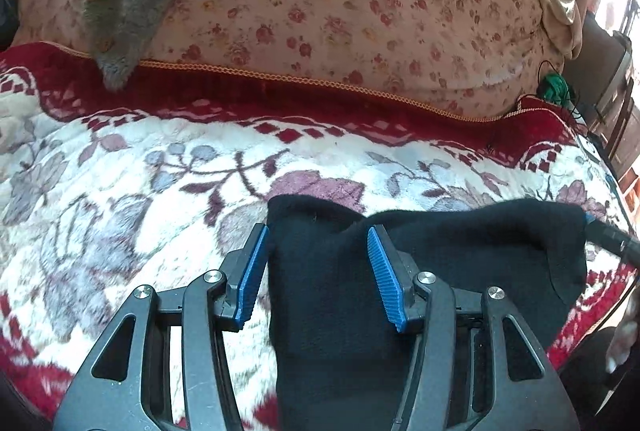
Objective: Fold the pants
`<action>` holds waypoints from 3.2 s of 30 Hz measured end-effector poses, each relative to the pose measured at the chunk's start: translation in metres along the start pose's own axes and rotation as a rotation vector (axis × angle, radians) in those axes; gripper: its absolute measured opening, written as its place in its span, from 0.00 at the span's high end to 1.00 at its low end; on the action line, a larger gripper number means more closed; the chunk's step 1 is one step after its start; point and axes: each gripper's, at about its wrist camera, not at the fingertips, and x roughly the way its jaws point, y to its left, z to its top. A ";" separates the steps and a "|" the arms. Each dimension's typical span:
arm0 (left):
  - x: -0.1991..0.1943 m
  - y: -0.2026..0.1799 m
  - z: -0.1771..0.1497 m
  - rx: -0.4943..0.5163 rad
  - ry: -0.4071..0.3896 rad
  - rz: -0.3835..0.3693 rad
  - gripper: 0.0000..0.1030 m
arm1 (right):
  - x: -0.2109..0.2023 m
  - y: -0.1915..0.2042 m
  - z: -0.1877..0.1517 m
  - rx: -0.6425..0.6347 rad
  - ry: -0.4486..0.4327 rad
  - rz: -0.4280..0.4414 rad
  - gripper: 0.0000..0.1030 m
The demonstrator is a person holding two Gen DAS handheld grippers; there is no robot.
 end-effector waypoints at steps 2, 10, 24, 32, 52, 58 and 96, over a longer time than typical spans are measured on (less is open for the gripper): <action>-0.012 0.001 -0.003 -0.012 -0.016 -0.003 0.50 | -0.003 0.008 0.005 -0.007 -0.026 0.035 0.71; -0.032 0.001 -0.013 -0.040 -0.026 -0.020 0.50 | 0.002 0.027 0.015 -0.026 -0.051 0.003 0.71; -0.022 -0.025 -0.023 -0.011 -0.012 -0.013 0.50 | 0.040 0.043 0.007 -0.076 0.063 0.045 0.69; -0.015 -0.030 -0.025 0.010 -0.004 0.016 0.46 | 0.065 0.013 -0.023 0.024 0.086 0.081 0.69; -0.038 0.011 -0.020 -0.085 0.020 -0.064 0.30 | -0.002 -0.035 -0.019 0.162 0.030 0.061 0.38; -0.028 0.024 -0.025 -0.132 0.081 -0.135 0.30 | 0.024 -0.053 -0.044 0.254 0.108 0.174 0.32; -0.059 0.083 -0.008 -0.155 -0.044 -0.181 0.57 | 0.096 0.028 -0.006 0.203 0.128 0.538 0.51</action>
